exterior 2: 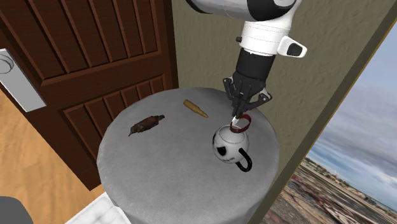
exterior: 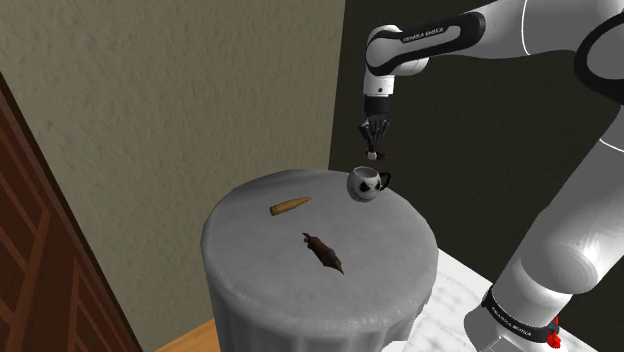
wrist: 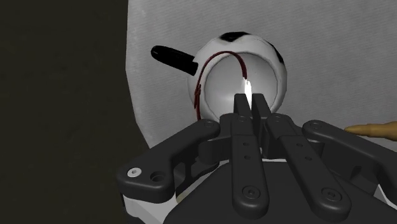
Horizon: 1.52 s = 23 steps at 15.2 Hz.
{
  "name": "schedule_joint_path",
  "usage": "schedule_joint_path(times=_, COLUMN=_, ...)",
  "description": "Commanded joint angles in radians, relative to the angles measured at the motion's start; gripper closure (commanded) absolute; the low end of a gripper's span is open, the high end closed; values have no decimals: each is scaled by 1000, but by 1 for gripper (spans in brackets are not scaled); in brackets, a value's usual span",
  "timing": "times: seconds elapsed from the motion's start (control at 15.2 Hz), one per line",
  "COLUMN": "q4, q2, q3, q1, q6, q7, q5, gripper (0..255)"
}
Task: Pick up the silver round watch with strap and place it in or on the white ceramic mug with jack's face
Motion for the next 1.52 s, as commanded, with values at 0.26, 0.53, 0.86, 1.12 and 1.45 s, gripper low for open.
schedule_joint_path(times=0.26, q4=-68, q2=12, q3=0, q1=0, q6=81, q7=-3, q5=1, gripper=255)
schedule_joint_path(times=0.53, q4=-97, q2=20, q3=-1, q1=0, q6=118, q7=-5, q5=2, gripper=255)
schedule_joint_path(times=0.86, q4=-97, q2=20, q3=-1, q1=0, q6=118, q7=-5, q5=2, gripper=255)
schedule_joint_path(times=1.12, q4=-97, q2=20, q3=-1, q1=0, q6=118, q7=-5, q5=2, gripper=0)
schedule_joint_path(times=1.45, q4=-31, q2=19, q3=-1, q1=-1, q6=51, q7=-4, q5=1, gripper=0)
